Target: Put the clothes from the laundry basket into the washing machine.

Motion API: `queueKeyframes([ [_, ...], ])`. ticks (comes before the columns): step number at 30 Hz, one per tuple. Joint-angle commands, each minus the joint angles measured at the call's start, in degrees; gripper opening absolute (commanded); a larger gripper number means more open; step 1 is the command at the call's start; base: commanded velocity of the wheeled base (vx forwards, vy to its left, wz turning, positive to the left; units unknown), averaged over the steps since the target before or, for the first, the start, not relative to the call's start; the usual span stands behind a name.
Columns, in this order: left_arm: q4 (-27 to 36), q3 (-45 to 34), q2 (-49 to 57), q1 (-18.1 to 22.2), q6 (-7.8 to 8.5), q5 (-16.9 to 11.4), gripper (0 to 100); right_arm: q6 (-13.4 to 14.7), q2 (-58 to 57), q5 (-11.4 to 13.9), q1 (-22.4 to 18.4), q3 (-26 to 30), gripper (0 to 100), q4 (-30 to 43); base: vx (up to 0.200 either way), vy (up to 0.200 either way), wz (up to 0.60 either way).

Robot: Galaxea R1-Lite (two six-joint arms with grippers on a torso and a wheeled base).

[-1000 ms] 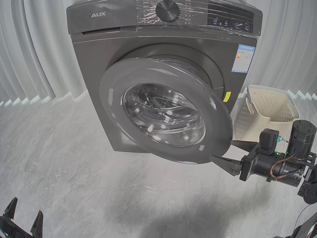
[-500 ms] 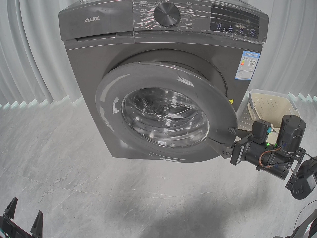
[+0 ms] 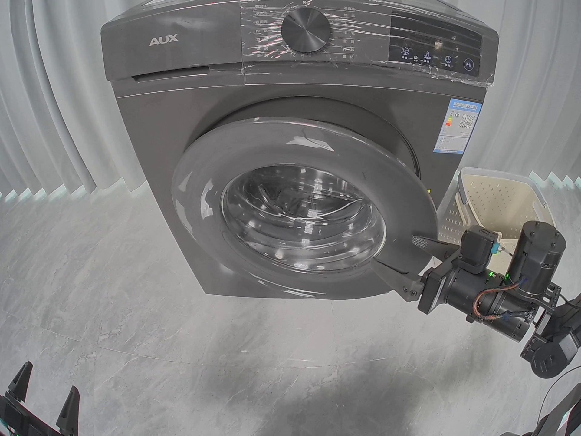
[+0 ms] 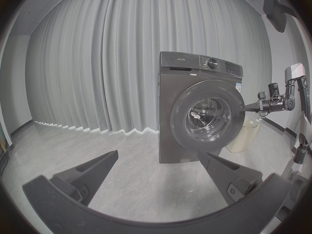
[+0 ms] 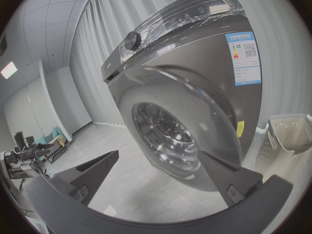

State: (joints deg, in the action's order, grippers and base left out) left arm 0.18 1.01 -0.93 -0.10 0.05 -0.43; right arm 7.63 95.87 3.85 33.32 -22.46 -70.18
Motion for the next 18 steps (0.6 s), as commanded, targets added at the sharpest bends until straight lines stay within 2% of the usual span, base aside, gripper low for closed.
queueKeyframes([
  [1, -0.01, -1.01, 0.93, 0.01, -0.05, -0.01, 100, 0.1, 0.99, -0.07, -0.18, -0.75, 100, -1.19, 0.2, 0.0, 0.0],
  [5, -0.01, -1.01, 0.93, 0.01, 0.04, -0.01, 100, 0.19, 2.31, -1.74, -0.36, -4.09, 100, -2.5, 0.2, 0.0, 0.0],
  [11, -0.01, -1.01, 0.93, 0.01, -0.05, -0.01, 100, 0.28, 3.71, -3.94, -0.71, -8.39, 100, -2.5, 0.0, 0.0, 0.0],
  [13, -0.01, -1.01, 0.93, 0.01, -0.05, -0.01, 100, 0.37, 4.06, -5.35, -1.06, -10.06, 100, -2.77, 0.0, 0.0, 0.0],
  [18, -0.01, -1.01, 0.93, 0.01, -0.05, 0.08, 100, 0.37, 4.06, -5.43, -1.15, -9.54, 100, -2.94, 0.0, 0.0, 0.0],
])
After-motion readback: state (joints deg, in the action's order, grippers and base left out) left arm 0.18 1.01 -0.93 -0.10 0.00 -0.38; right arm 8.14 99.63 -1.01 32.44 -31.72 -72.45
